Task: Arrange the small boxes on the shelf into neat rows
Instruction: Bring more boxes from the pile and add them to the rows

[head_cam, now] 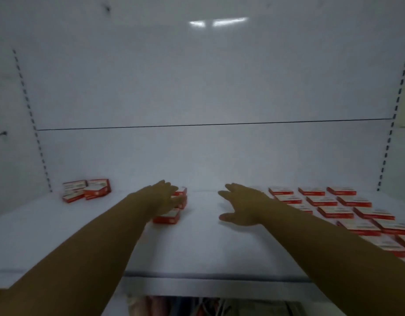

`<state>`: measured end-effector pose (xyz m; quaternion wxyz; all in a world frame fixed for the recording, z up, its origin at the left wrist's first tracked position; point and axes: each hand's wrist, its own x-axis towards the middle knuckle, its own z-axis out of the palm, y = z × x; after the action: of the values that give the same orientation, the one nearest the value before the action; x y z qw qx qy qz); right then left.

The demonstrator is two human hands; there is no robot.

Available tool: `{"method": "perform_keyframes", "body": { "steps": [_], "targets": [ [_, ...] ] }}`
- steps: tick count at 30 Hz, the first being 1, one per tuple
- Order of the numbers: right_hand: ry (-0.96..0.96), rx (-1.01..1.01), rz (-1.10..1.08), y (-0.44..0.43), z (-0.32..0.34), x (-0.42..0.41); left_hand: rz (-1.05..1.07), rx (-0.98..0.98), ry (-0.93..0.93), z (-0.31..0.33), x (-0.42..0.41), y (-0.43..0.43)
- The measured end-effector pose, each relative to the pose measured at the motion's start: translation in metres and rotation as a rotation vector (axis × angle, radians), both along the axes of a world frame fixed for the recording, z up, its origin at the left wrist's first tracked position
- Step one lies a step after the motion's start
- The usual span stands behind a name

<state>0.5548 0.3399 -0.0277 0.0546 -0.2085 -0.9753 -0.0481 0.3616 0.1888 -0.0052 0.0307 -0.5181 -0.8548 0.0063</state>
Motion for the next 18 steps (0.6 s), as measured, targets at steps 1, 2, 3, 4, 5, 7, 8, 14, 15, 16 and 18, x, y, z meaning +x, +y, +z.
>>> {"method": "perform_keyframes", "body": {
  "steps": [1, 2, 3, 4, 5, 7, 8, 14, 15, 16, 18],
  "targets": [
    [0.004, -0.005, 0.036, -0.02, -0.002, -0.017, -0.001, 0.001, 0.004, -0.002, -0.011, -0.023],
    [0.01, -0.011, 0.066, -0.04, -0.004, -0.034, 0.002, -0.016, 0.01, -0.004, -0.022, -0.047],
    [0.017, -0.019, 0.091, -0.058, -0.005, -0.05, 0.017, -0.021, 0.006, -0.006, -0.033, -0.069],
    [0.022, -0.027, 0.112, -0.075, -0.005, -0.065, 0.046, -0.012, -0.011, -0.008, -0.044, -0.092],
    [0.02, -0.028, 0.129, -0.092, -0.005, -0.079, 0.08, 0.011, -0.031, -0.009, -0.055, -0.114],
    [0.01, -0.022, 0.157, -0.122, -0.002, -0.106, 0.13, 0.047, -0.053, -0.012, -0.075, -0.154],
    [0.012, -0.027, 0.172, -0.136, 0.0, -0.118, 0.145, 0.054, -0.057, -0.014, -0.085, -0.172],
    [0.005, -0.018, 0.244, -0.188, 0.013, -0.181, 0.197, 0.127, -0.139, -0.028, -0.132, -0.246],
    [-0.004, -0.019, 0.247, -0.192, 0.013, -0.19, 0.205, 0.135, -0.144, -0.03, -0.14, -0.253],
    [-0.015, -0.024, 0.248, -0.195, 0.012, -0.2, 0.214, 0.143, -0.148, -0.033, -0.148, -0.259],
    [-0.037, -0.038, 0.241, -0.197, 0.01, -0.219, 0.222, 0.17, -0.157, -0.037, -0.167, -0.267]
  ]
}}
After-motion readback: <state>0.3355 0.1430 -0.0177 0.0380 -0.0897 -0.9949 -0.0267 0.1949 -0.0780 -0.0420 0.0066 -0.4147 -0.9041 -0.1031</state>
